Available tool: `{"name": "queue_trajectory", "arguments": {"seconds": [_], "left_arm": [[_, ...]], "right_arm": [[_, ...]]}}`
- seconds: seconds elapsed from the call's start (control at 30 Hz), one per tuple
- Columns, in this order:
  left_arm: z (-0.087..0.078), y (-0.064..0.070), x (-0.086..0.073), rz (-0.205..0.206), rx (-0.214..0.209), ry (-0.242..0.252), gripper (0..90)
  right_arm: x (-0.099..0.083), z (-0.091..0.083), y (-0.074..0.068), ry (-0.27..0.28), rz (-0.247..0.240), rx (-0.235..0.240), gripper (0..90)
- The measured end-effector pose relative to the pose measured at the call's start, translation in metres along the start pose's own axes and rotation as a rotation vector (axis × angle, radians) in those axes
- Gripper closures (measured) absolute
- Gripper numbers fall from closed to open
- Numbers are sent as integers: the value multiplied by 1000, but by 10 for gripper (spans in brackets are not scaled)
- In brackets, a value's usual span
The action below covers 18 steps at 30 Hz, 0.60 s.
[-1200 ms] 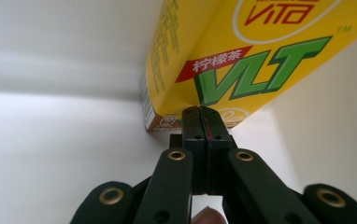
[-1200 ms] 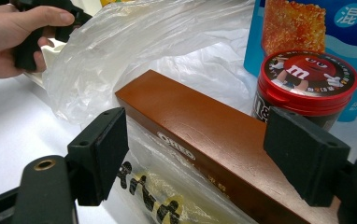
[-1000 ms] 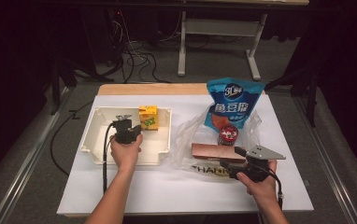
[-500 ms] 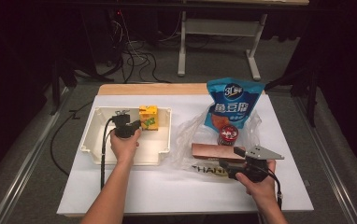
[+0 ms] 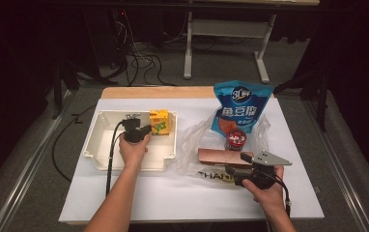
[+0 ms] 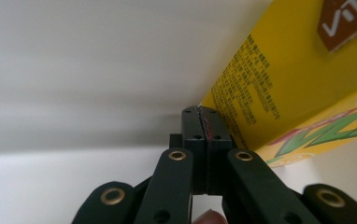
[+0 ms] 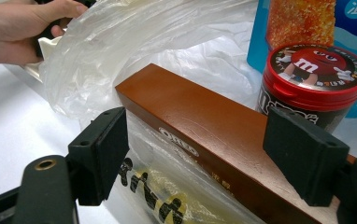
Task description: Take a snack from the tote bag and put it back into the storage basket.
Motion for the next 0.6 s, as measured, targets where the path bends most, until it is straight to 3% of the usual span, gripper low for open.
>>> {"name": "queue_trajectory", "arguments": {"seconds": [0.13, 0.4, 0.6], "left_arm": [[2, 4, -3, 26, -3, -13, 900], [2, 3, -3, 35, -27, -20, 900], [2, 2, -2, 13, -25, -21, 900]], "right_arm": [[0, -1, 1, 4, 0, -2, 228], [0, 0, 1, 4, -1, -2, 228], [0, 0, 0, 2, 1, -2, 228]]}}
Point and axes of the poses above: each handheld gripper's, and its own axes: z roughly forward along the jaws, x roughly out of its top, y roughly to its right, the point moved 1 cm from there along z, roughly forward along the jaws, and after that the axes turned 15 degrees about -z, right-handed, at the moved point
